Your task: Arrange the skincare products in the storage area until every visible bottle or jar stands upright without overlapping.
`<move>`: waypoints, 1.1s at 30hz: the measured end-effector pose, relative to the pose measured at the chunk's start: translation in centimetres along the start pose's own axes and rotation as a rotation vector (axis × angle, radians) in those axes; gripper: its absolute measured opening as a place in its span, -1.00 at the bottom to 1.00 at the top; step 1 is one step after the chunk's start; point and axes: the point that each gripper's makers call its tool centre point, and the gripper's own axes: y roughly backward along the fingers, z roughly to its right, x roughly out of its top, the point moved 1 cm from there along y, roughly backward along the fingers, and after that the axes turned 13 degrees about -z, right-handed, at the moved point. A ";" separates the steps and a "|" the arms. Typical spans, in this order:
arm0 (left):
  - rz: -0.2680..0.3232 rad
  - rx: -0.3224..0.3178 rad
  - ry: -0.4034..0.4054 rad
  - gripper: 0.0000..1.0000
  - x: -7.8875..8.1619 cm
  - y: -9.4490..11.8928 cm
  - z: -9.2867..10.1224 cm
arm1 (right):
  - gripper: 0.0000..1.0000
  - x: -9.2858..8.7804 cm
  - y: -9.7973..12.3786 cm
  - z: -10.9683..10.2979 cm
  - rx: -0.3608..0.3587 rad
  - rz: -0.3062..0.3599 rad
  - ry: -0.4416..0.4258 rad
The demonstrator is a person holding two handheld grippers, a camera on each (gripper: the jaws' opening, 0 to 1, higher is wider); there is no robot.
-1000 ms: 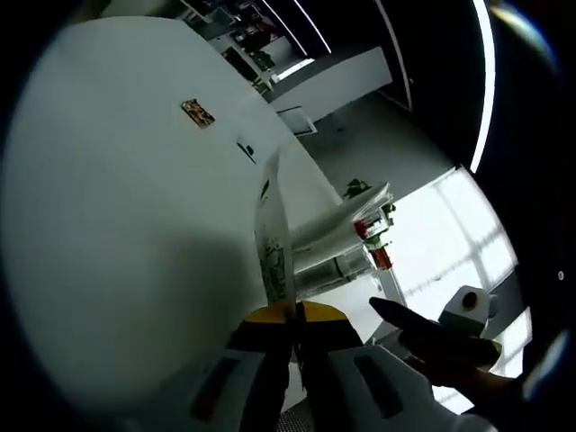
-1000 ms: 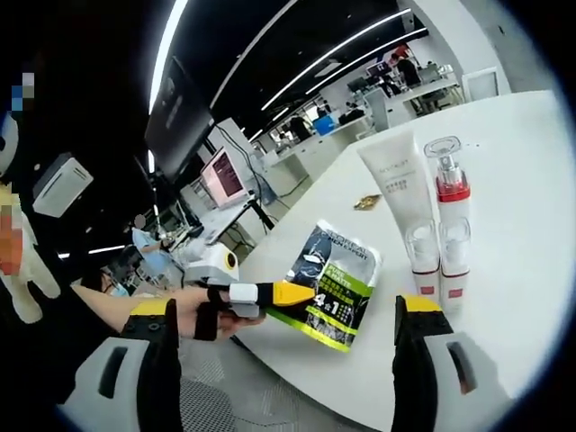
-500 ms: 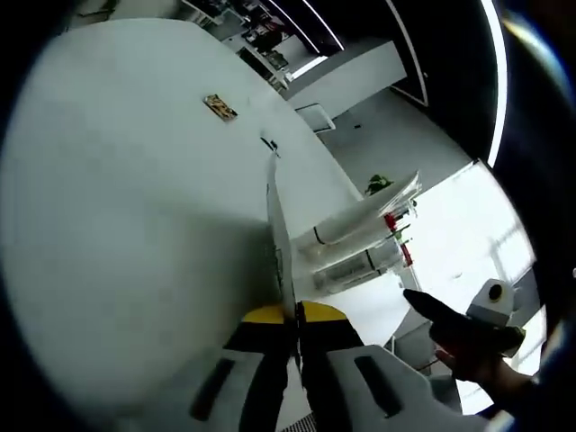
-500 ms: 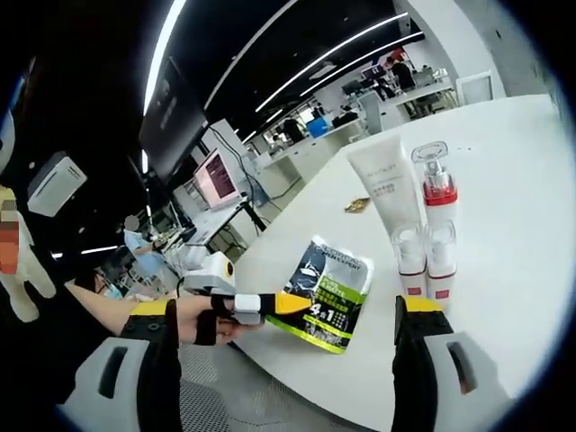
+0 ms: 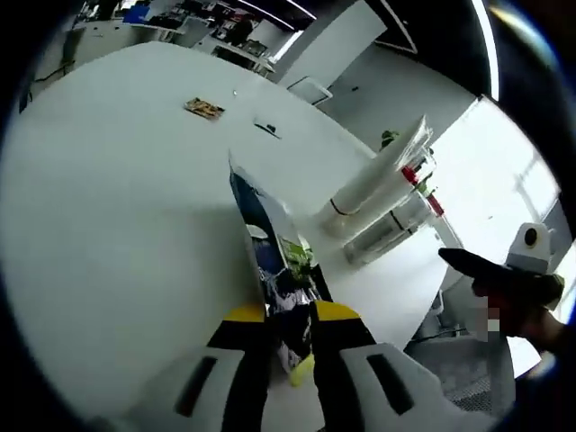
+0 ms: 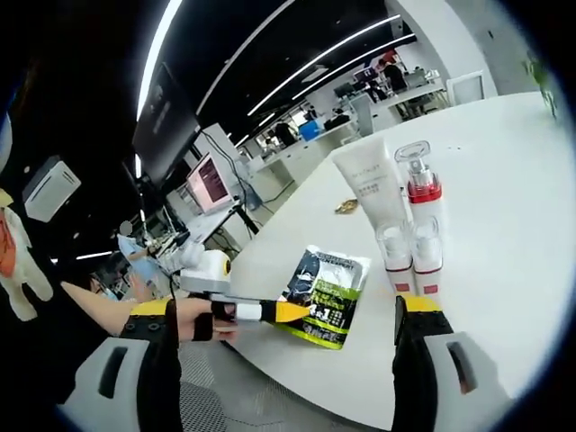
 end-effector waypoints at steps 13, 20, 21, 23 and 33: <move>-0.094 0.168 -0.284 -0.43 -0.7 -0.1 0.0 | 0.99 0.1 0.0 -0.2 -0.002 0.001 -0.011; -0.137 0.245 -0.416 -0.31 -0.5 0.0 -0.1 | 0.99 0.0 0.0 -0.1 -0.001 0.000 -0.019; -0.139 0.248 -0.424 -0.30 -0.5 0.0 0.0 | 0.99 0.0 0.0 -0.1 -0.001 0.001 -0.022; -0.147 0.259 -0.433 -0.21 -0.7 -0.1 0.1 | 0.99 -0.1 0.1 0.1 -0.001 0.001 -0.023; -0.181 0.329 -0.554 -0.03 -1.2 0.4 -0.5 | 0.99 -0.1 0.2 0.3 -0.001 0.008 -0.030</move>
